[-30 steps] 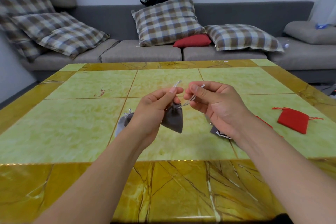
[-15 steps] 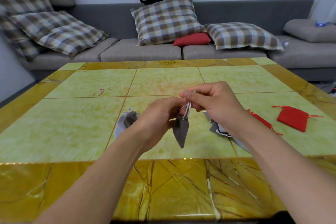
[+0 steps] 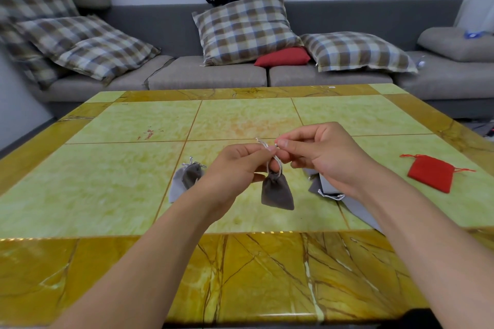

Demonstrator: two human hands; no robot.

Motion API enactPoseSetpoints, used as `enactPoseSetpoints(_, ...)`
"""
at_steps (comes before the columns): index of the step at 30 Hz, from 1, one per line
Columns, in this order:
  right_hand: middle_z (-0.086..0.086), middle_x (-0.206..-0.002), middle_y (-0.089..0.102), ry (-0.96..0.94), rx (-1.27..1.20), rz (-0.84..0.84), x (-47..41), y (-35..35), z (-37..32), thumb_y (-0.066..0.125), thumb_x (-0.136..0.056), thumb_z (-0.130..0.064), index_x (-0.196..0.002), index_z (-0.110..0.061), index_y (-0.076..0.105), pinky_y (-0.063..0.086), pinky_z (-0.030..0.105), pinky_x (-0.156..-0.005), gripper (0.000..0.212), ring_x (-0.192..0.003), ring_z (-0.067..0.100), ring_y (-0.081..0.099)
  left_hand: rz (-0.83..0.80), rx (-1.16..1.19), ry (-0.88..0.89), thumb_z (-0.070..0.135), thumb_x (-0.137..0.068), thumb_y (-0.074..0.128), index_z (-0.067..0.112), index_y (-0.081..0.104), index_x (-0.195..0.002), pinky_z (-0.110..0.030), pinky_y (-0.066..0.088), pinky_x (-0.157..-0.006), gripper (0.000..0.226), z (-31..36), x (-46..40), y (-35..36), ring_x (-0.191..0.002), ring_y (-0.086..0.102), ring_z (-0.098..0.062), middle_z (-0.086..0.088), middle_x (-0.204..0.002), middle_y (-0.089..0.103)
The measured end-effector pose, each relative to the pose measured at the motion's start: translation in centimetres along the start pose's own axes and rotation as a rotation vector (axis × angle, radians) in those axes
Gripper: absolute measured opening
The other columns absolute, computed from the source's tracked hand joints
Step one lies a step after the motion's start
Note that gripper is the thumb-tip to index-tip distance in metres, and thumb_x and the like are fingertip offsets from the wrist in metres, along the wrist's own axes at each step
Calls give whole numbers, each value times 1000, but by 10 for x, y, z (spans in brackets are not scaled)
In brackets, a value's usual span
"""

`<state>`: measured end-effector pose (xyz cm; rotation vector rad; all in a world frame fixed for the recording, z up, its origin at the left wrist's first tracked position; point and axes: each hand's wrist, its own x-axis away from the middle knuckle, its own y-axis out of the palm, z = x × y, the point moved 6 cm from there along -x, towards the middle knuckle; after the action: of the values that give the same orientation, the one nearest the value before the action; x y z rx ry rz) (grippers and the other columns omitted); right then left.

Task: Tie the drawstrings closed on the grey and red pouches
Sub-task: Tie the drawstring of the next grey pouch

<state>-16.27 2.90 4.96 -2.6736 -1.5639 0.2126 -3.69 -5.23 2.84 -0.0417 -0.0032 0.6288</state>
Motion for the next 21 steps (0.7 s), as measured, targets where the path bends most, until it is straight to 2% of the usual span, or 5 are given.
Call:
enactPoseSetpoints(5, -5, -82, 75, -43, 191, 29, -1, 1, -3, 71, -89, -18, -87, -10, 76, 54, 22, -64, 9, -78, 11, 65, 95, 29, -22, 21, -100, 55, 7, 72, -85, -26, 51, -80, 26, -5, -3, -9, -77, 63, -11, 3, -77, 68)
enactPoseSetpoints(9, -1, -99, 77, -23, 181, -76, 2, 16, 1, 75, -85, -15, -81, -8, 76, 53, 25, -76, 8, -98, 11, 70, 140, 113, -14, 19, -97, 60, -3, 72, -99, -19, 51, -75, 25, -8, -6, -18, -78, 60, -11, -4, -90, 72)
enactPoseSetpoints(12, 4, -89, 78, -27, 133, -67, 2, 18, 2, 77, -81, -7, -78, -3, 76, 51, 17, -71, 5, -89, 2, 71, 151, 89, 26, 17, -94, 64, -8, 71, -98, -24, 51, -78, 27, -5, -5, -19, -81, 62, -12, -7, -101, 75)
enactPoseSetpoints(16, 9, -74, 75, -1, 108, -22, 2, 12, 2, 83, -73, -9, -78, -3, 77, 53, 27, -72, 10, -70, 9, 64, 201, 27, 85, 12, -88, 71, 2, 76, -96, -16, 51, -71, 14, 3, -1, -24, -75, 67, -4, 1, -90, 77)
enactPoseSetpoints(21, 13, -78, 76, -11, 27, -18, 1, 11, 2, 84, -71, -2, -89, -4, 70, 55, 25, -65, 24, -71, 17, 70, 210, -91, 242, 7, -86, 73, 10, 78, -95, -11, 50, -67, 11, 18, 6, -22, -74, 70, -1, 5, -81, 77)
